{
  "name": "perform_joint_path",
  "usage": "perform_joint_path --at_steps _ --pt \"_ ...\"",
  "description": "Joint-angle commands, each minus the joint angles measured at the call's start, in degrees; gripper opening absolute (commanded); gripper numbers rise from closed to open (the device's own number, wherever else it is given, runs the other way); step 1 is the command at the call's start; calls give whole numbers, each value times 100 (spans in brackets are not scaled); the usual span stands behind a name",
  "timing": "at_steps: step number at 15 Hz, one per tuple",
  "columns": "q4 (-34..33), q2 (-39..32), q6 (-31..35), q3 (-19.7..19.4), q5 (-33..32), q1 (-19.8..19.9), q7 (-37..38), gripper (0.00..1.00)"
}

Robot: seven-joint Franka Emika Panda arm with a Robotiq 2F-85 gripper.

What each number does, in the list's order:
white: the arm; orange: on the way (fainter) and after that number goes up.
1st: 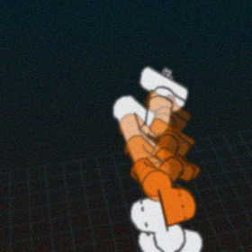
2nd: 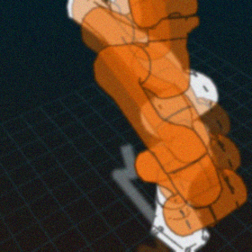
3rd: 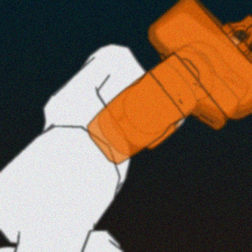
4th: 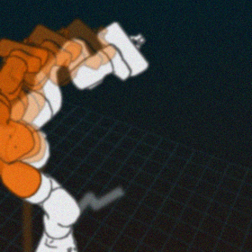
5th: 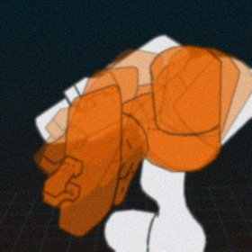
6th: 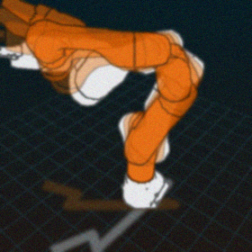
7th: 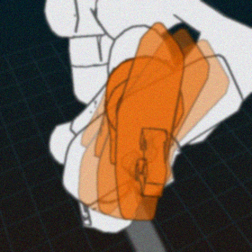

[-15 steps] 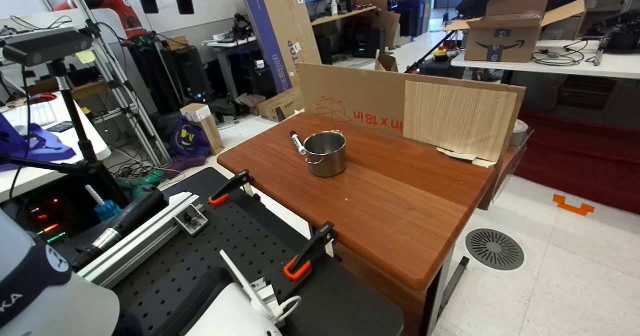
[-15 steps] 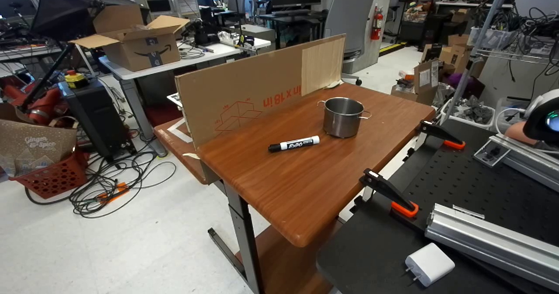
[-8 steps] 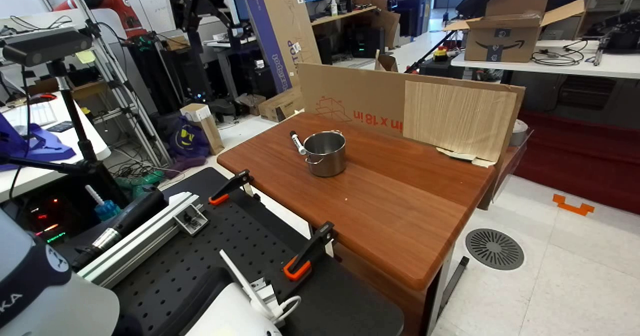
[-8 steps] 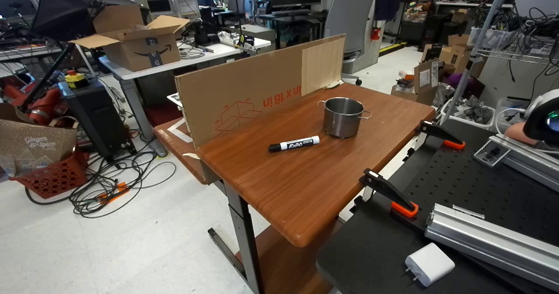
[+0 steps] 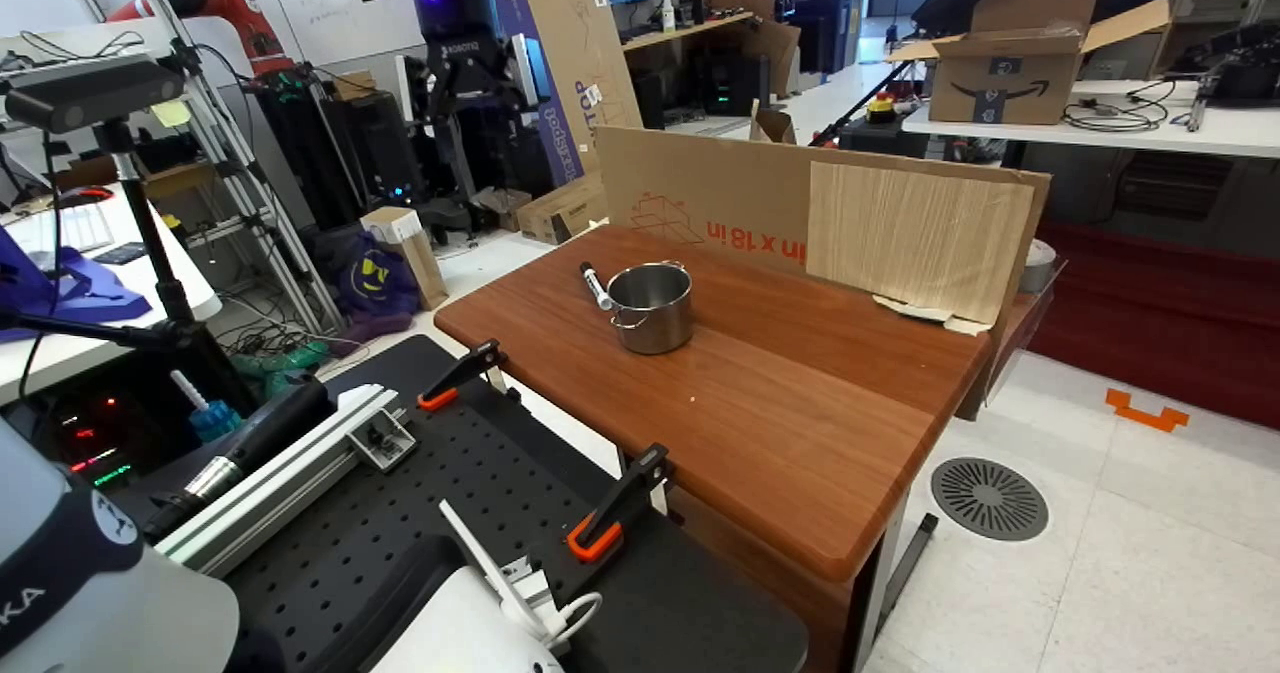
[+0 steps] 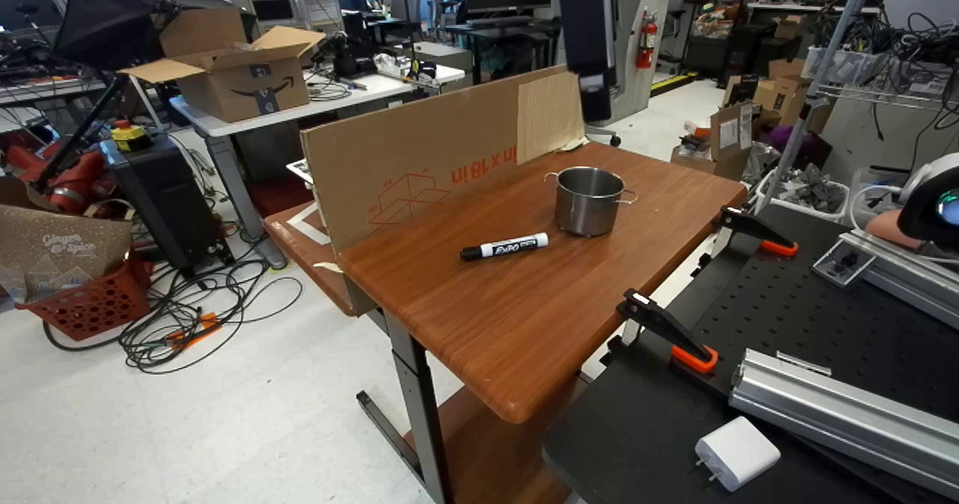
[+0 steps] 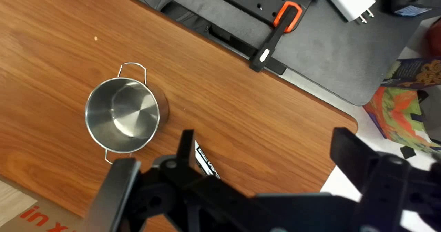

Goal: Put the black marker in the pot

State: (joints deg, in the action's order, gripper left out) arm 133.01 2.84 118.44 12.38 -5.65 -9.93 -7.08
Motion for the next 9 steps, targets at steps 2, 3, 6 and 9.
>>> perform_joint_path --at_steps 2,3,6,9 --pt "-515 -820 213 -18 -661 -80 -83 100" --pt "-589 -953 250 -25 -780 -91 -81 100" --pt "-763 -1373 467 -45 -1132 -120 -216 100" --pt "-864 -1698 785 -48 -1307 -135 -382 100"
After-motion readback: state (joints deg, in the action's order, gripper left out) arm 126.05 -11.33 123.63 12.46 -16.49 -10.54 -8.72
